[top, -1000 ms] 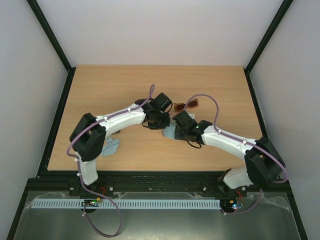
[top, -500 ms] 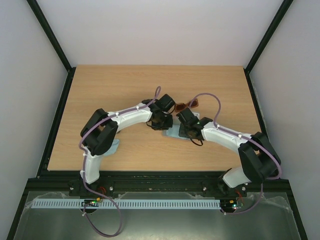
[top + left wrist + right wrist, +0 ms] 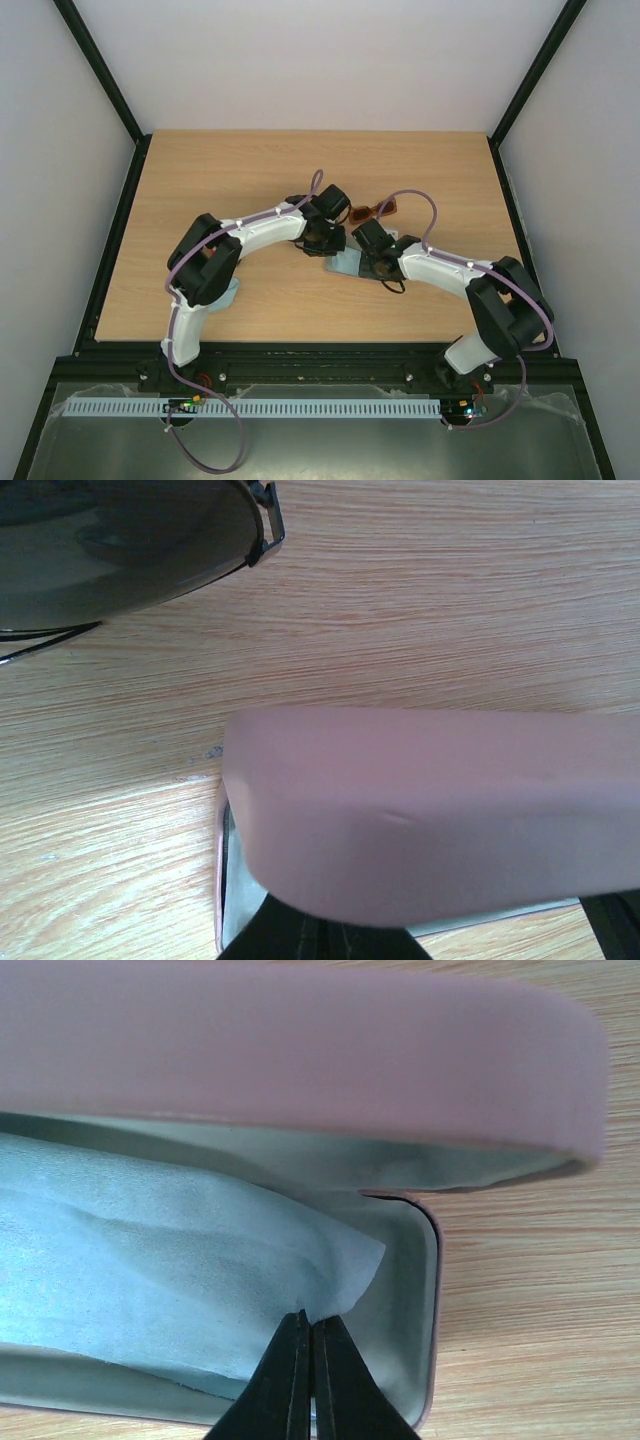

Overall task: Organize the sunglasses
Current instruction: Place the glasses cleaning cloth in the sunglasses case.

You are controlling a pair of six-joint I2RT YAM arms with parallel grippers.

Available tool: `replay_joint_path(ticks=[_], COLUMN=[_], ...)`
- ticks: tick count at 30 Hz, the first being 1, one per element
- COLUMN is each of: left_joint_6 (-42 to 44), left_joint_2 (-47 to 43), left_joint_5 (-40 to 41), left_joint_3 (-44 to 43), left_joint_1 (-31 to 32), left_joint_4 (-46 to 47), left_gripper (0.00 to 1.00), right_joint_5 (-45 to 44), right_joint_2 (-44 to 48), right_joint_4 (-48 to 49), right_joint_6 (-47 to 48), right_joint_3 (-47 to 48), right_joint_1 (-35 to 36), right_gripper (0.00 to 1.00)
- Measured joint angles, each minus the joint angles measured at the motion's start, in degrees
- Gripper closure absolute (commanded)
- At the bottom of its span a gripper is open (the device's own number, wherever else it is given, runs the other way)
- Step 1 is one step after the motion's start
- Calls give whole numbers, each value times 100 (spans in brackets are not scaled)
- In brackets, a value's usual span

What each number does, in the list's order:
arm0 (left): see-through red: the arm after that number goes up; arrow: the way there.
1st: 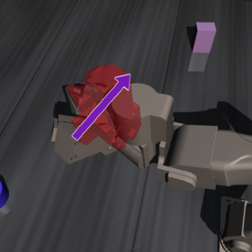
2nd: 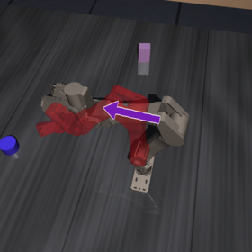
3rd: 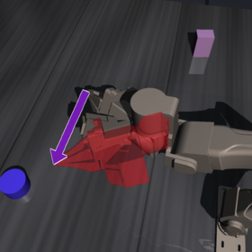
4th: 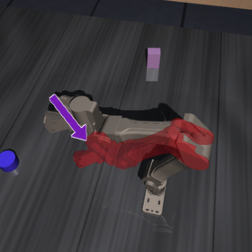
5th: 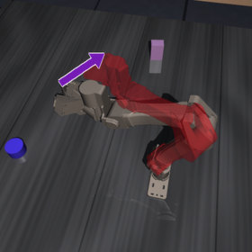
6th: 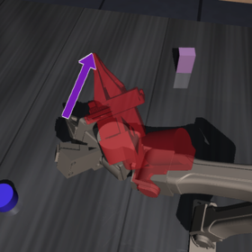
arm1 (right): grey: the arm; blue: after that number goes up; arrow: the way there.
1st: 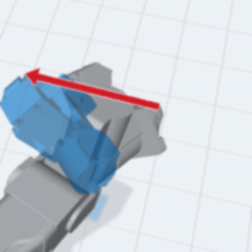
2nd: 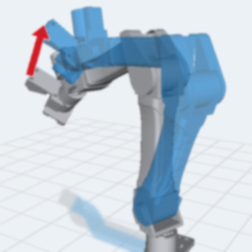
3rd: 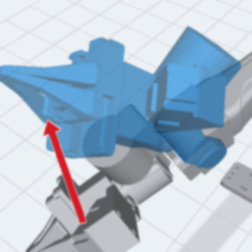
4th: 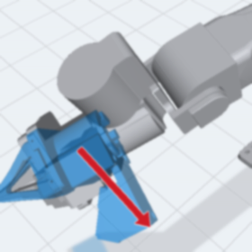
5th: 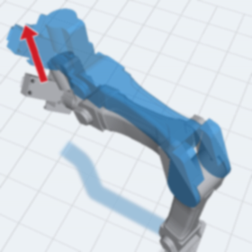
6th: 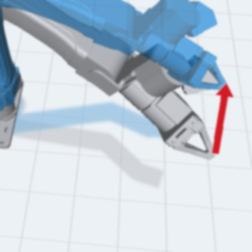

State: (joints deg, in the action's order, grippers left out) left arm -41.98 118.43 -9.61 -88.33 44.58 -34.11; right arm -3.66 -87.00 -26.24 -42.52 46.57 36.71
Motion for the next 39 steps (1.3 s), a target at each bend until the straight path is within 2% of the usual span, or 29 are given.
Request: replay_joint_path(ticks=[8, 21, 32, 39], left_joint_6=[66, 68, 90, 109], left_joint_2=[7, -498, -511, -221], left_joint_5=[-2, -2, -81, -90], left_joint_3=[-9, -11, -9, -74], left_joint_1=[-4, -2, -2, -2], left_joint_4=[-20, -306, -411, -398], left_gripper=[98, 98, 98, 98], right_joint_5=[-20, 142, 273, 177], right_joint_2=[24, 730, 737, 459], right_joint_4=[-13, -317, -527, -511], right_joint_6=[35, 129, 219, 225], right_joint_3=[-11, 251, 243, 243], right_joint_1=[0, 0, 0, -2], right_gripper=[99, 99, 99, 99])
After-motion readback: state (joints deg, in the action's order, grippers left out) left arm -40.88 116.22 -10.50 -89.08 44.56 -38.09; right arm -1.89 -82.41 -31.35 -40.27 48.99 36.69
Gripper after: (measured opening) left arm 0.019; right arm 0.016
